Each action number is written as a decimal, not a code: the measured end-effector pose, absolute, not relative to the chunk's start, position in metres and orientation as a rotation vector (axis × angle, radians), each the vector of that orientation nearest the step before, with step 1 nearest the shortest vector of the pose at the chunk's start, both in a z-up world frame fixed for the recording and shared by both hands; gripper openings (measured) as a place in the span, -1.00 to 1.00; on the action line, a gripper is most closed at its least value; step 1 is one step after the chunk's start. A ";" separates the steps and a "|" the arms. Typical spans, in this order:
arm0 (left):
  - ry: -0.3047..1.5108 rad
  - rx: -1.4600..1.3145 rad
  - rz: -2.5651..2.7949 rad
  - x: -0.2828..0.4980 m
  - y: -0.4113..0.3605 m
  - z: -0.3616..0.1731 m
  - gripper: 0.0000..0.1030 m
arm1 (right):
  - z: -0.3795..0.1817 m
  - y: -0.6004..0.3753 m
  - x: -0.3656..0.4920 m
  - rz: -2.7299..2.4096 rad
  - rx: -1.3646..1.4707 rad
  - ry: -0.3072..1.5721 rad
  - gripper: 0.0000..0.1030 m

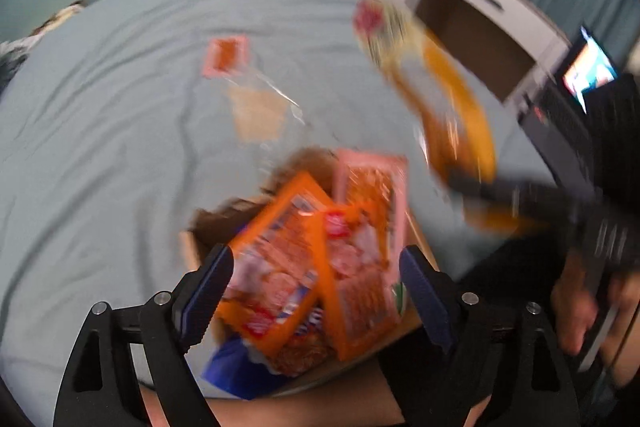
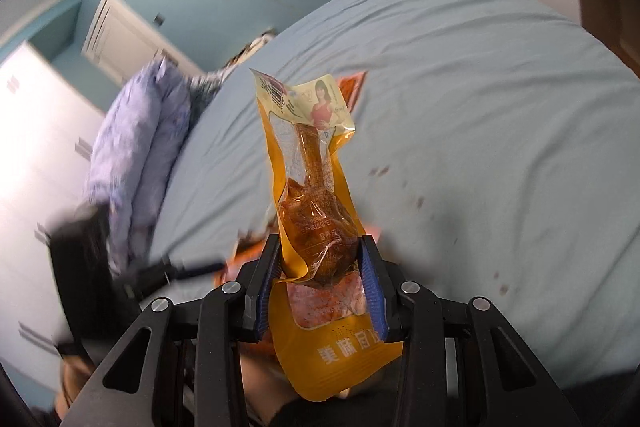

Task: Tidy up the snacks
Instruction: 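Drop the yellow packet and orange packet into the cardboard box, then move the left gripper to the last pink packet and grasp it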

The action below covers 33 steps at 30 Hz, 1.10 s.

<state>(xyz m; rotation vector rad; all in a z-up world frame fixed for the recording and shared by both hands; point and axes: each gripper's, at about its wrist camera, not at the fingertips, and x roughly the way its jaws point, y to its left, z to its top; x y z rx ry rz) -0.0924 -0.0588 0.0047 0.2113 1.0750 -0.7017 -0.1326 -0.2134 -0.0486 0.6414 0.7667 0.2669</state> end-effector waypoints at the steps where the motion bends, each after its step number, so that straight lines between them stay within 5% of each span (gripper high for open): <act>1: 1.056 0.189 -0.673 -0.090 -0.053 0.007 0.69 | -0.050 -0.205 -0.135 0.276 0.612 0.778 -0.29; 8: 0.990 0.002 -0.461 -0.055 -0.001 0.017 0.69 | -0.050 -0.165 -0.113 0.326 0.418 0.873 -0.28; 10: 0.995 -0.051 -0.457 -0.051 0.007 0.018 0.69 | -0.051 -0.164 -0.103 0.325 0.403 0.884 -0.14; 12: 0.995 -0.075 -0.459 -0.045 0.013 0.016 0.69 | -0.050 -0.172 -0.099 0.317 0.456 0.873 0.24; 15: 0.990 -0.069 -0.459 -0.045 0.013 0.016 0.69 | -0.041 -0.180 -0.102 0.310 0.521 0.820 0.33; 23: 0.996 0.004 -0.438 -0.052 0.000 0.010 0.70 | -0.023 -0.238 -0.083 0.213 0.592 0.804 0.36; 33: 1.042 0.038 -0.402 -0.042 -0.004 -0.002 0.70 | -0.019 -0.230 -0.060 0.092 0.356 0.868 0.36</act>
